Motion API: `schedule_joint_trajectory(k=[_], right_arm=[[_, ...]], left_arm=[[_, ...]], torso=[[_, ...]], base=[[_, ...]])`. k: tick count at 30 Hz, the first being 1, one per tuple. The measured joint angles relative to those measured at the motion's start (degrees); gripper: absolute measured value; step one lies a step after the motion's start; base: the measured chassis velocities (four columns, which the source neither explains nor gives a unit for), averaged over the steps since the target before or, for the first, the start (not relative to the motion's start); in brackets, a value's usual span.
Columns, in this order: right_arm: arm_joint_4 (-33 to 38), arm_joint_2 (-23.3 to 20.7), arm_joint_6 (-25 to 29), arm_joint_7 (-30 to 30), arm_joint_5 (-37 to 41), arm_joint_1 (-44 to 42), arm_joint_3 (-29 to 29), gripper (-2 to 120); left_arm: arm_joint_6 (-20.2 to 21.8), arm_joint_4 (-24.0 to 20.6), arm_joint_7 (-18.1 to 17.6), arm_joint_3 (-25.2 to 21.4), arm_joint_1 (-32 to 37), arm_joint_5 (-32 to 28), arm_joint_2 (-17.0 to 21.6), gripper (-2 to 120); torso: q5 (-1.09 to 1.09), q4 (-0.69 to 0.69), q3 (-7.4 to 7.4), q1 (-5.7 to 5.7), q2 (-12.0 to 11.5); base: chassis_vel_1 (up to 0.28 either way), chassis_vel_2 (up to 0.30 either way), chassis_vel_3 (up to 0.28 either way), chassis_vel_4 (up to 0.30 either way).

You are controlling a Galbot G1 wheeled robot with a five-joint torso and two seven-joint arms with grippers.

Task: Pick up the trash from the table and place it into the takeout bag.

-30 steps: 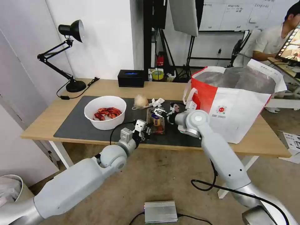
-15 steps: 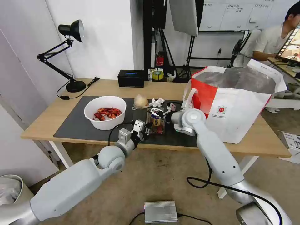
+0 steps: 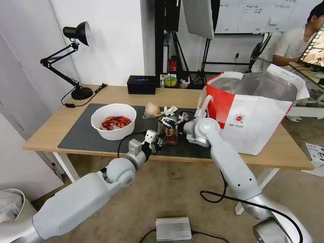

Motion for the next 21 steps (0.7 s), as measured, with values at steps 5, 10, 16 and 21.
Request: schedule_joint_trajectory(k=[5, 10, 16, 21], right_arm=[[0.0, 0.0, 0.0, 0.0, 0.0, 0.0, 0.0, 100], [-0.3, 0.0, 0.0, -0.2, 0.1, 0.0, 0.1, 99], [-0.3, 0.0, 0.0, -0.2, 0.1, -0.3, 0.2, 80], [-0.5, 0.2, 0.0, -0.2, 0.2, -0.3, 0.1, 62]], left_arm=[[0.0, 0.1, 0.0, 0.2, -0.3, 0.0, -0.2, 0], [0.0, 0.1, 0.0, 0.3, -0.4, 0.0, -0.2, 0], [-0.1, -0.1, 0.0, 0.4, -0.4, 0.0, -0.1, 0], [-0.1, -0.1, 0.0, 0.4, -0.4, 0.0, -0.1, 0]], torso=[[0.00, 0.00, 0.00, 0.00, 0.0], [0.00, 0.00, -0.01, 0.00, 0.0], [0.00, -0.02, 0.00, 0.00, 0.0], [0.01, 0.02, 0.00, 0.01, 0.0]], base=[[0.000, 0.000, 0.000, 0.000], [0.000, 0.000, 0.000, 0.000], [0.000, 0.000, 0.000, 0.000], [0.000, 0.000, 0.000, 0.000]])
